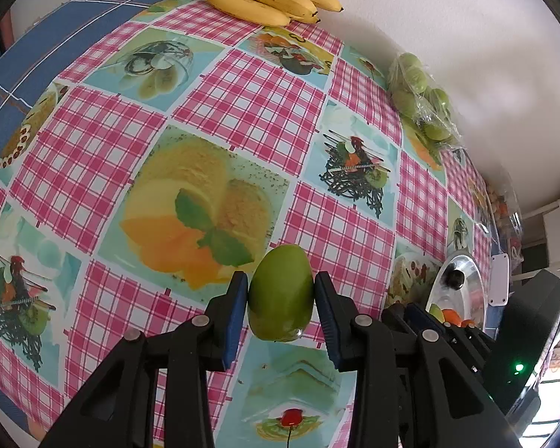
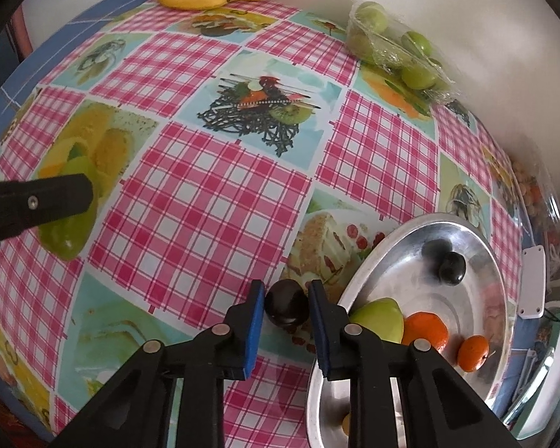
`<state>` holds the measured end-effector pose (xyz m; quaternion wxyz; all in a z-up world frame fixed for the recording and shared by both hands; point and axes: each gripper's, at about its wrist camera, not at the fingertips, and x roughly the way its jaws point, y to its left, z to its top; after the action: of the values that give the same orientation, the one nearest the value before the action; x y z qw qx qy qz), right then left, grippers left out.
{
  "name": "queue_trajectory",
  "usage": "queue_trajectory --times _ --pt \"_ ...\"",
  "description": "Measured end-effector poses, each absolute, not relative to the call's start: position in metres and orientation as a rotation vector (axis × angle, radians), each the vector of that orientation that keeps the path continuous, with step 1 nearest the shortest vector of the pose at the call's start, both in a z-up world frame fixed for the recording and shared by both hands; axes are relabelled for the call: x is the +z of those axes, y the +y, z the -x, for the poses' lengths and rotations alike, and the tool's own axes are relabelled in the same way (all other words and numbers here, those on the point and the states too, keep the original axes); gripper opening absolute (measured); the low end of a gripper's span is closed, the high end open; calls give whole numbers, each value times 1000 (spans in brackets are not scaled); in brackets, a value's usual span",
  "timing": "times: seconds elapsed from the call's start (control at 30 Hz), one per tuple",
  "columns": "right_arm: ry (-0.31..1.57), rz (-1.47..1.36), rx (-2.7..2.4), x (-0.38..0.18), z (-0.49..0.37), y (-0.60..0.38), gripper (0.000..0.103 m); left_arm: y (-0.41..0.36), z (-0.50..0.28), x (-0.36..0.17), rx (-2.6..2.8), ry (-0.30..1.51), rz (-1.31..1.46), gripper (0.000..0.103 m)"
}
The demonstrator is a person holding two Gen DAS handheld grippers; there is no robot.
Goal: Organize fruits
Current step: 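Carry the held mango and plum over the steel plate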
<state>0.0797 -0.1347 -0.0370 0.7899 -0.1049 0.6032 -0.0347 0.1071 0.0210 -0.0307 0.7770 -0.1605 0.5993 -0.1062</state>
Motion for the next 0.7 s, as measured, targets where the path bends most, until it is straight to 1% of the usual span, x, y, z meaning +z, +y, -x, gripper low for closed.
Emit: queue_trajectory --times 0.4,0.7 --pt "1232 121 -50 -14 -76 -139 25 20 -108 -28 -224 1287 328 38" --pt "1094 -48 18 33 -62 -147 25 13 -103 -1 -251 1210 299 38"
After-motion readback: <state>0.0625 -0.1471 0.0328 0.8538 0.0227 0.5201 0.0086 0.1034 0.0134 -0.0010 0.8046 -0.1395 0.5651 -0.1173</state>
